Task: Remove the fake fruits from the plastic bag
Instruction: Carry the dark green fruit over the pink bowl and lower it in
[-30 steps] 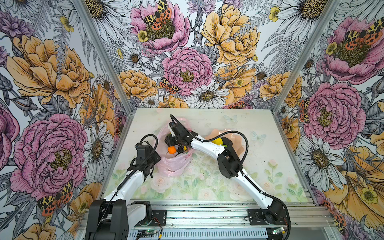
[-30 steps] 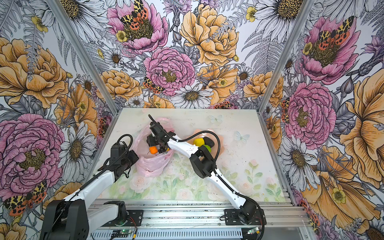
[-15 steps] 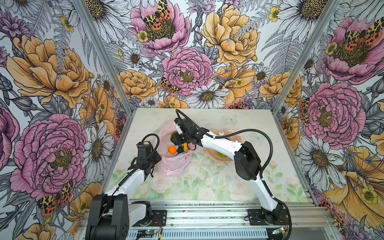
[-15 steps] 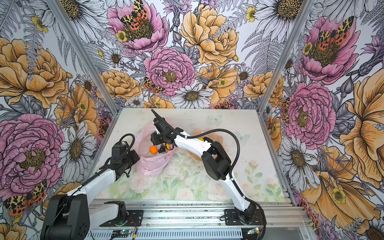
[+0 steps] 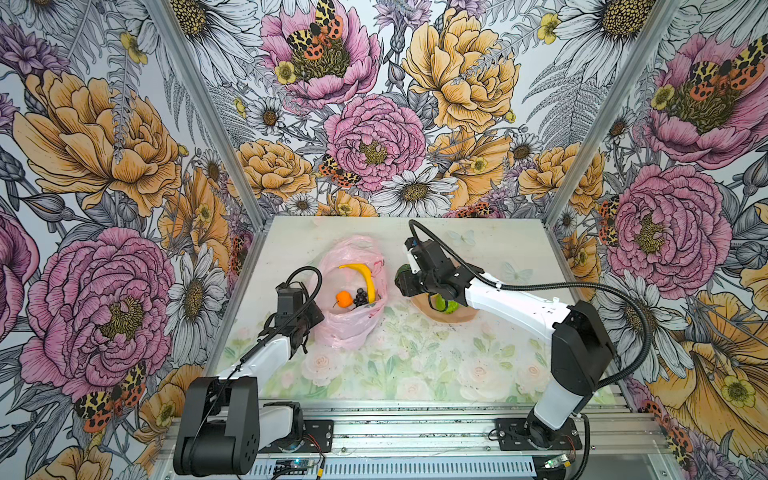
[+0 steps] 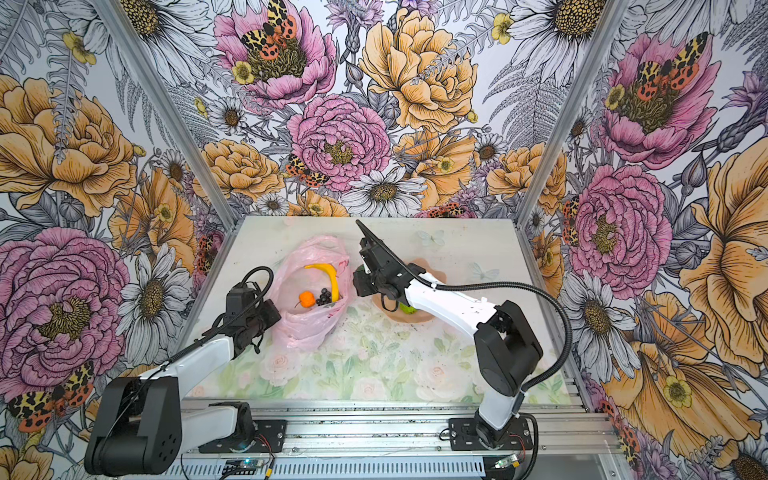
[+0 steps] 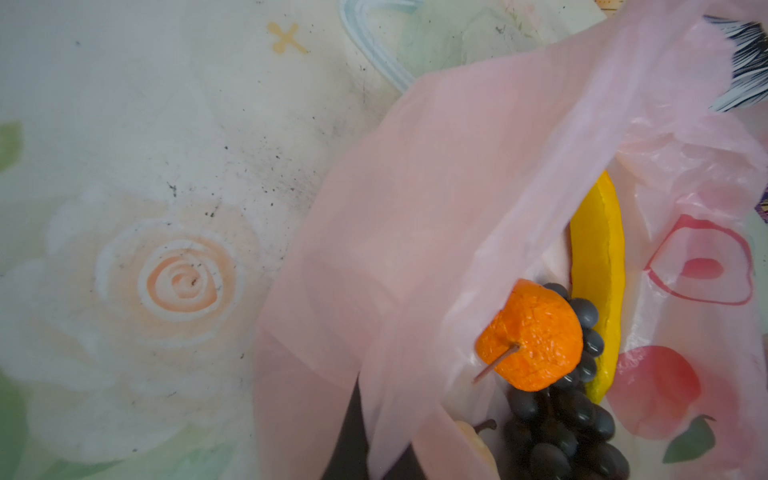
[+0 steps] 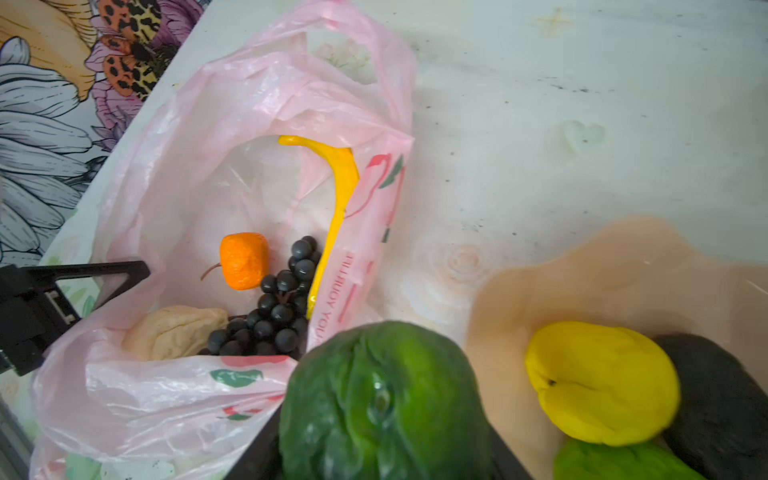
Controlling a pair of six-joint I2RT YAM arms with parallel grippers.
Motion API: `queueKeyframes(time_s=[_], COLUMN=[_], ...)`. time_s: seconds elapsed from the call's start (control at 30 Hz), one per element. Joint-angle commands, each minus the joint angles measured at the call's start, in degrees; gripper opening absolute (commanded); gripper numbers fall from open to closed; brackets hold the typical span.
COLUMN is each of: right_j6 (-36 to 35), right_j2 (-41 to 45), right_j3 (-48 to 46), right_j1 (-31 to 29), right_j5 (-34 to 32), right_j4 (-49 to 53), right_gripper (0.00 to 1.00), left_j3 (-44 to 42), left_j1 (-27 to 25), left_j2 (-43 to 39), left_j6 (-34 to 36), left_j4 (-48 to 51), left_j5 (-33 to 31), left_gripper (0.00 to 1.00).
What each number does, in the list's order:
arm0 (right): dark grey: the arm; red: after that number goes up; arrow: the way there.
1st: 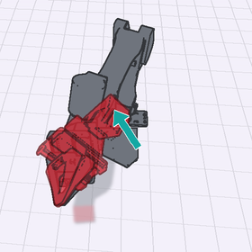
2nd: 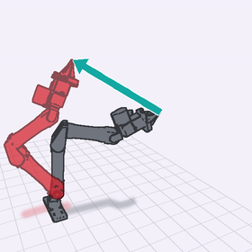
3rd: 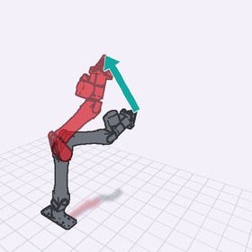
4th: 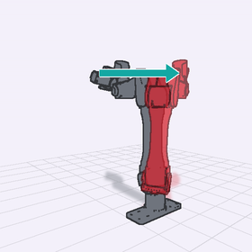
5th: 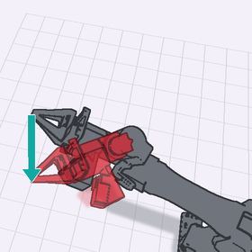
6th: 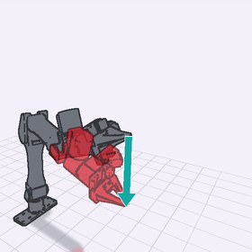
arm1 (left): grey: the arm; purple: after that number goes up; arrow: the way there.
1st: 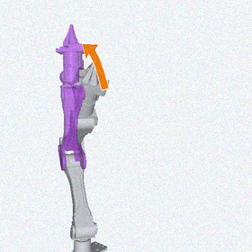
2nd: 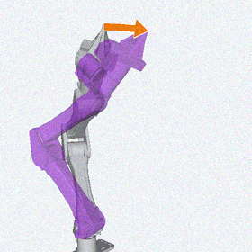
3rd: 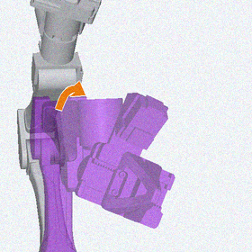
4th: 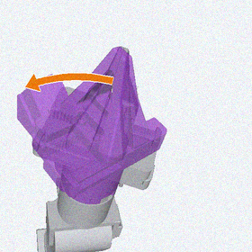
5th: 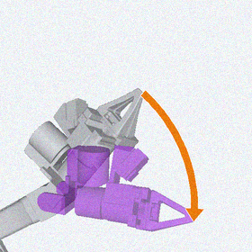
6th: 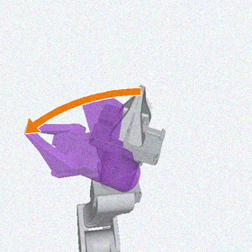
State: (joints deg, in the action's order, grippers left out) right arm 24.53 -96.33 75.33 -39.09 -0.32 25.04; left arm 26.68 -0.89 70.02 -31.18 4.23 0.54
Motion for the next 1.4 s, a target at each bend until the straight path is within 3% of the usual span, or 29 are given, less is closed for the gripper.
queueKeyframes(time_s=[0.0, 0.27, 0.57, 1.37], right_j6=[0.8, 0.9, 4.5, 4.8], right_j2=[5.7, 12.6, 14.5, 7.7], right_j3=[-4.3, -10.3, -15.3, -15.4], right_j1=[3.5, 11.1, 16.7, 17.5], right_j5=[-1.7, -3.6, -3.3, -5.8], right_j4=[0.6, 6.7, 10.0, 10.3], right_gripper=[0.56, 0.55, 0.54, 0.54], left_j3=[0.6, 0.5, 0.6, 0.4], left_j1=[-0.4, -0.5, -0.5, -0.7], left_j2=[-0.2, -0.2, -0.1, -0.3], left_j6=[1.1, 1.1, 1.0, 1.0], left_j4=[-1.4, -1.4, -1.5, -1.4], left_j5=[0.3, 0.1, 0.1, -0.1], left_gripper=[0.00, 0.00, 0.00, 0.00])
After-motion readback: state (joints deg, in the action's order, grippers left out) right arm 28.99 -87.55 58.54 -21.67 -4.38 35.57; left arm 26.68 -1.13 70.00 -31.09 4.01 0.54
